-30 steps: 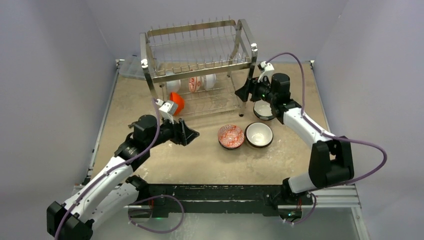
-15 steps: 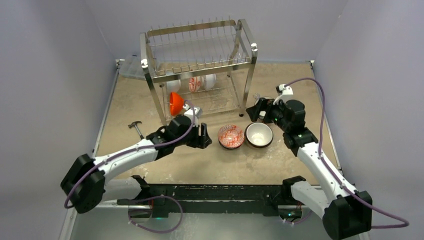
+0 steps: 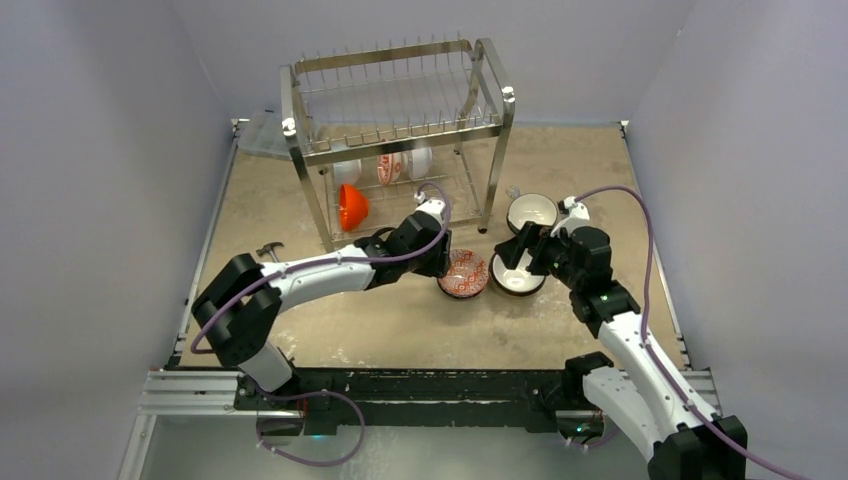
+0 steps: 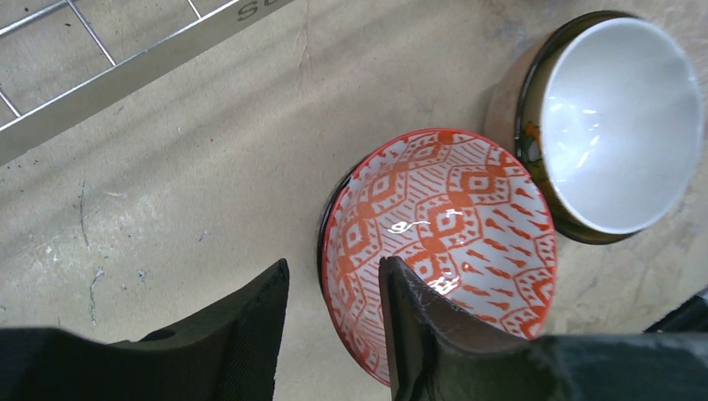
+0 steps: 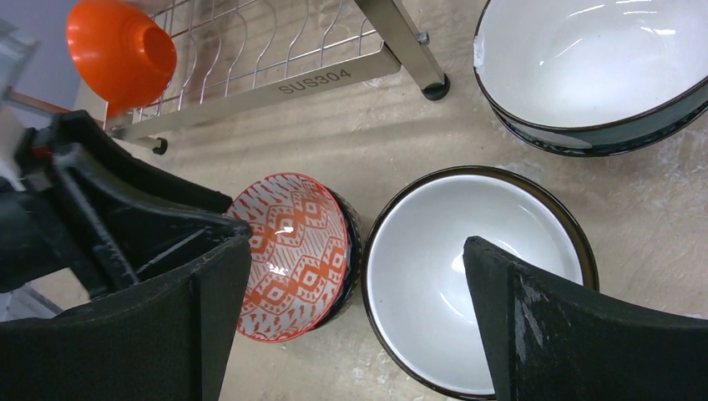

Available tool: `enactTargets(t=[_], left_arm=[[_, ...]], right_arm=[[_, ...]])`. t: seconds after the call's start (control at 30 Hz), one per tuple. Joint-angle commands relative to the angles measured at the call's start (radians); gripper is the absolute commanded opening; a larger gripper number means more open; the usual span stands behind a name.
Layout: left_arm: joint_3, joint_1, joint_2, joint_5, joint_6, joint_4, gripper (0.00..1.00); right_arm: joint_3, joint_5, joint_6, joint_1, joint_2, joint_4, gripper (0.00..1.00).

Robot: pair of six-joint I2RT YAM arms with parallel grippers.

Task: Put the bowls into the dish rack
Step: Pick up the bowl from the center of the board.

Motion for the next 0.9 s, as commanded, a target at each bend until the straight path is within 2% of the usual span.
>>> enactTargets(t=[0.0, 0.13, 0.23, 0.43, 0.67, 0.87], left_arm=[[0.073, -0.012, 0.058, -0.047, 0.026, -0.054, 0.39], [0.097, -0.014, 0.058, -0.059, 0.031, -0.067, 0.11], [0.1, -0.014, 0.034, -0.066, 0.035, -0.065, 0.01], [0.1, -0.013, -0.042, -0.095, 0.036, -0.083, 0.0], [0.033, -0.007, -0.164, -0.089, 0.022, -0.038, 0.0], [-0.108, 0.064, -0.277, 0.051, -0.027, 0.11, 0.0]], right_arm=[[0.007, -0.012, 0.018, 0.0, -0.013, -0.005, 0.99], [0.024, -0.002, 0.0, 0.001, -0.009, -0.022, 0.99], [0.035, -0.005, -0.01, 0.001, -0.005, -0.03, 0.99], [0.047, -0.052, -0.02, 0.0, 0.0, -0.03, 0.99], [0.044, -0.194, 0.016, 0.0, 0.018, 0.015, 0.99], [0.004, -0.332, 0.134, 0.0, -0.003, 0.168, 0.99]])
